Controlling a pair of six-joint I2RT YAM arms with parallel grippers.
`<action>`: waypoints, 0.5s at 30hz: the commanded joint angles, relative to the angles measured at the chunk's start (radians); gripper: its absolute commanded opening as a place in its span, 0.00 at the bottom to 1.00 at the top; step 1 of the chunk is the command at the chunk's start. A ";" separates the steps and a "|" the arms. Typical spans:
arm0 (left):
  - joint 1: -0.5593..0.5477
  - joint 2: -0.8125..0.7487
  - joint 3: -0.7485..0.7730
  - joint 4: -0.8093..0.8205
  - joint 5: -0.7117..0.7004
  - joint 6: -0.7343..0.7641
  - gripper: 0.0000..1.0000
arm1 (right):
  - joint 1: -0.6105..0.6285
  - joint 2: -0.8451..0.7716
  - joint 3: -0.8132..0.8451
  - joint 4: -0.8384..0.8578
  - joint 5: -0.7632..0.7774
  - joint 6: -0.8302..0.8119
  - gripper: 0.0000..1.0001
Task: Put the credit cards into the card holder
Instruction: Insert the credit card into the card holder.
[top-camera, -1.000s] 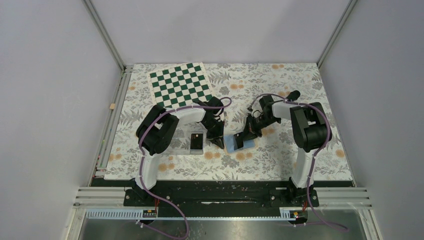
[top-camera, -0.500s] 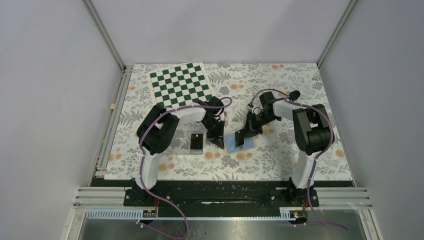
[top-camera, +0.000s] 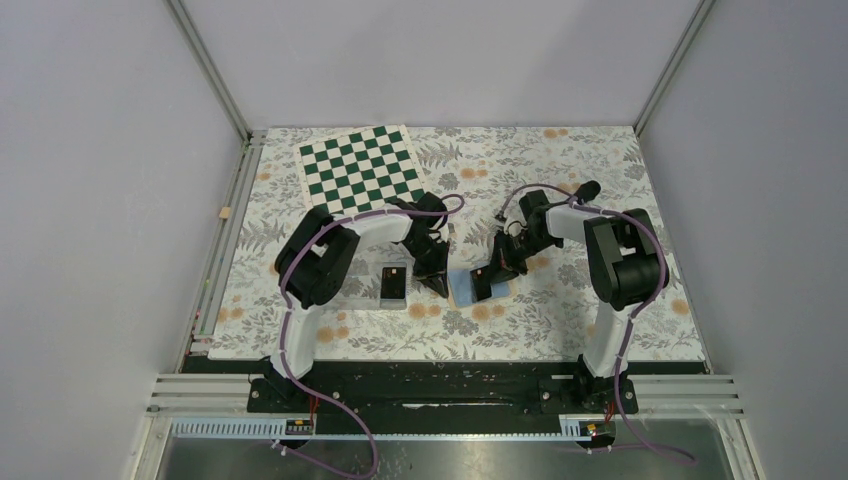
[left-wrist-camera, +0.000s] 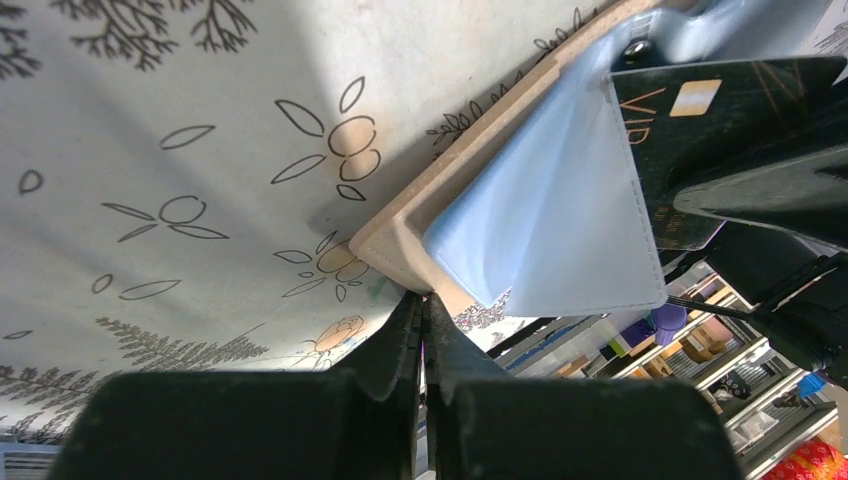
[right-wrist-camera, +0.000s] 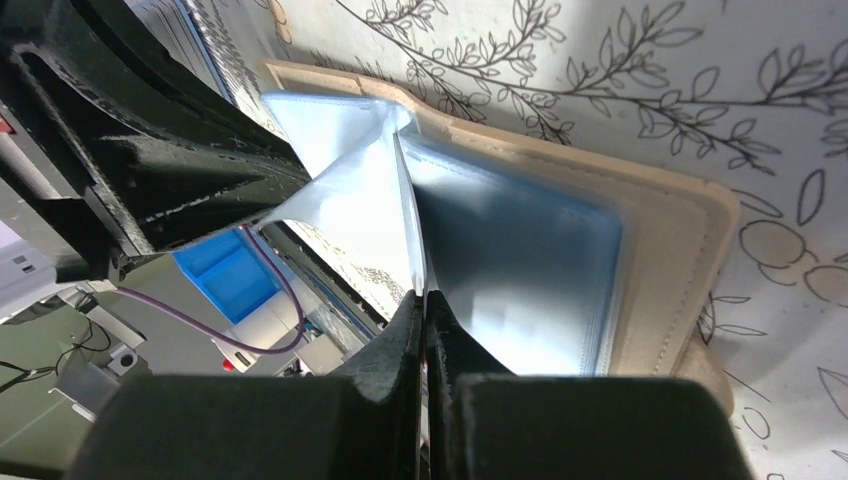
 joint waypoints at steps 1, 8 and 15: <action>0.008 0.059 0.011 0.021 -0.112 0.039 0.00 | 0.002 -0.043 -0.029 -0.032 0.046 -0.045 0.00; 0.011 0.105 0.112 -0.021 -0.112 0.047 0.00 | 0.002 -0.082 -0.033 -0.027 0.076 -0.030 0.00; 0.012 0.167 0.219 -0.077 -0.128 0.063 0.00 | 0.002 -0.106 -0.026 -0.013 0.095 0.010 0.00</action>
